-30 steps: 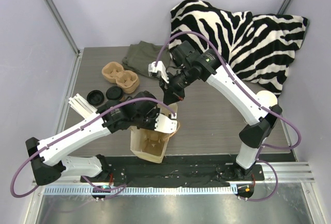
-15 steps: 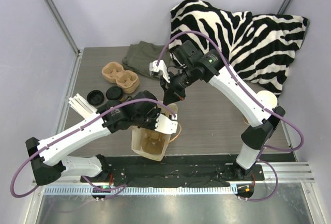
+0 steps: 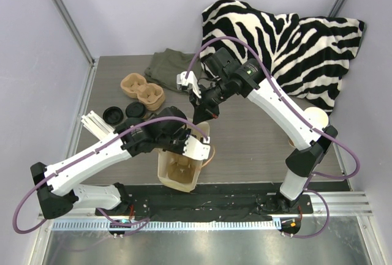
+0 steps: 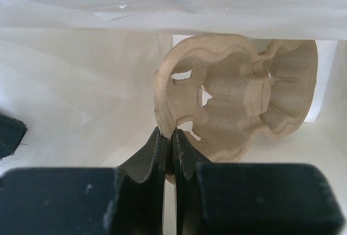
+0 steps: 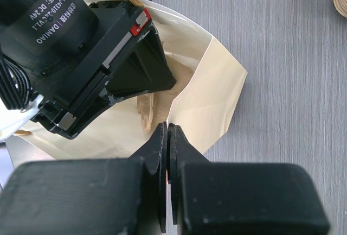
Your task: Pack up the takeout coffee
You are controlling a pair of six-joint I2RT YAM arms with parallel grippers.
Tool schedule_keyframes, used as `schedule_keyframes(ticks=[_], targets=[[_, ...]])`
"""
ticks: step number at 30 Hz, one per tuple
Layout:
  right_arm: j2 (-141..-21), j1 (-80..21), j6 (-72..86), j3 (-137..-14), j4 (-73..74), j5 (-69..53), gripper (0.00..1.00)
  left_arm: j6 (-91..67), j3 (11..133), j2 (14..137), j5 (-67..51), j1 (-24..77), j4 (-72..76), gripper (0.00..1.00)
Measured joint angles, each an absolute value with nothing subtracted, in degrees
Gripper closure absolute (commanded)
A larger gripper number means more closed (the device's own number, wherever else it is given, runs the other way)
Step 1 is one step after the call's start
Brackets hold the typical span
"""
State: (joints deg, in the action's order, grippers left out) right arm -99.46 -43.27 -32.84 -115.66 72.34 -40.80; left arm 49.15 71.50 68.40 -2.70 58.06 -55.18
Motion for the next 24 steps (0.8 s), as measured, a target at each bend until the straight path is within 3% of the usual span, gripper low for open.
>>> schedule_keyframes(ticks=[6, 10, 13, 19, 24], targets=[[-99.46, -43.27, -32.84, -115.66, 72.29, -40.82, 0.99, 49.65, 71.48, 68.51, -2.92, 57.54, -54.89, 0.84], [-99.46, -43.27, -32.84, -115.66, 72.27, -40.82, 0.99, 49.82, 71.44, 68.51, -2.87, 57.32, -54.19, 0.59], [-99.46, -43.27, -32.86, -115.66, 72.25, -40.82, 0.99, 49.89, 71.44, 68.49, -2.87, 57.28, -53.63, 0.49], [-99.46, -43.27, -32.99, -115.66, 72.14, -40.82, 0.99, 49.67, 71.5, 68.03, -2.63, 57.23, -53.23, 0.44], [-99.46, -43.27, -33.5, -115.66, 72.03, -40.75, 0.99, 49.39, 72.86, 66.43, -2.85, 57.23, -52.88, 0.46]])
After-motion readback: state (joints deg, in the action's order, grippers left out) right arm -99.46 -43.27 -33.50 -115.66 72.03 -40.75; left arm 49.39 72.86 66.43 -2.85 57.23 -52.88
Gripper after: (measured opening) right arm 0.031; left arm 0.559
